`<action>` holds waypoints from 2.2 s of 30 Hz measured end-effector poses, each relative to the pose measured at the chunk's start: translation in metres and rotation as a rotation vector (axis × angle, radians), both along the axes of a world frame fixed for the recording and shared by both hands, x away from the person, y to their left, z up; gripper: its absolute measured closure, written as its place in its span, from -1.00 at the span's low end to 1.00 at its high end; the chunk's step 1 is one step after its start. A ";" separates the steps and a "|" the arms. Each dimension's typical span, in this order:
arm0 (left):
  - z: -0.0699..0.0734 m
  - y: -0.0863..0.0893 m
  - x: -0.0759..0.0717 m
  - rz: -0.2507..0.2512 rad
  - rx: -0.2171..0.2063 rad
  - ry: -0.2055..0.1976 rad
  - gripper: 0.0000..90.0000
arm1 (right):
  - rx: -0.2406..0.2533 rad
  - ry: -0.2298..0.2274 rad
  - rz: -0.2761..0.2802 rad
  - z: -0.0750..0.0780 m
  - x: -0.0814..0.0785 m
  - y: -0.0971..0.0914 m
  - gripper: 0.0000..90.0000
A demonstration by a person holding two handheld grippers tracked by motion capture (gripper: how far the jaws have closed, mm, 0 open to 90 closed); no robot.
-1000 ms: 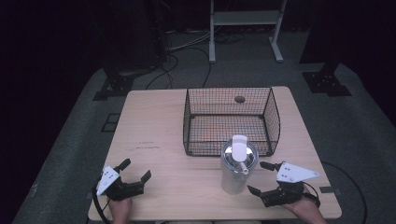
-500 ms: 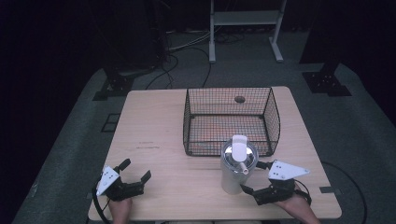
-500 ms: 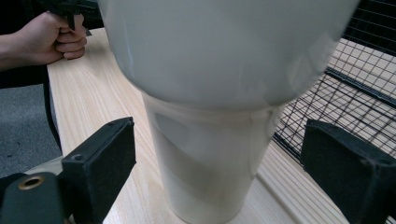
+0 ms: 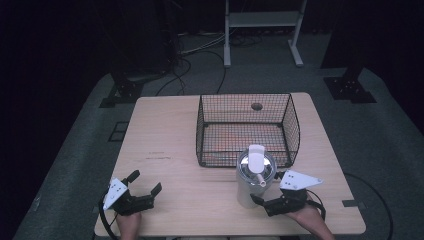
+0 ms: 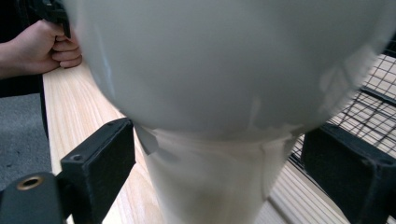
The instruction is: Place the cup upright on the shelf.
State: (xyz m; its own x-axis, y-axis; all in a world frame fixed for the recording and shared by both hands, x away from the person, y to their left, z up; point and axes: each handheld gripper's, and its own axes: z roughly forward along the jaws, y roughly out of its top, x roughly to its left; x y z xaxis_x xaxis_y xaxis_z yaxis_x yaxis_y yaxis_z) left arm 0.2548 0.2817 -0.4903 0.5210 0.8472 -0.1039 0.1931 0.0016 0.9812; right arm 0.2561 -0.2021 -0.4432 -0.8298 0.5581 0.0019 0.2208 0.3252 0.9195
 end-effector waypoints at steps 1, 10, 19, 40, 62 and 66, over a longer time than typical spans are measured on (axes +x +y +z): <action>0.000 0.000 0.000 0.000 0.000 0.000 -1.00 | 0.009 0.006 0.000 -0.001 0.000 0.001 -0.79; 0.000 0.000 0.000 0.001 -0.001 0.000 -1.00 | 0.031 -0.013 0.003 -0.006 0.006 0.010 -0.81; 0.000 0.000 0.000 0.002 -0.001 -0.001 -1.00 | 0.046 -0.040 0.001 -0.008 0.009 0.015 -0.83; 0.000 0.000 0.000 0.006 -0.001 -0.001 -1.00 | 0.079 -0.057 -0.013 -0.012 0.008 0.019 -0.79; 0.000 0.001 0.000 0.003 -0.005 0.001 -1.00 | 0.133 -0.051 0.020 0.021 0.007 0.007 -0.79; 0.000 0.001 0.000 0.004 -0.005 0.000 -1.00 | 0.138 -0.056 0.035 0.034 0.007 0.006 -0.79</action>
State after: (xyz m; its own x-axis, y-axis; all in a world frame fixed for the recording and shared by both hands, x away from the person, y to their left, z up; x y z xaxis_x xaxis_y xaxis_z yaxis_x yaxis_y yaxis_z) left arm 0.2549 0.2825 -0.4903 0.5177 0.8487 -0.1083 0.1932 0.0073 0.9811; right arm 0.2628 -0.1958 -0.4095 -0.8499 0.5261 0.0294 0.1585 0.2019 0.9665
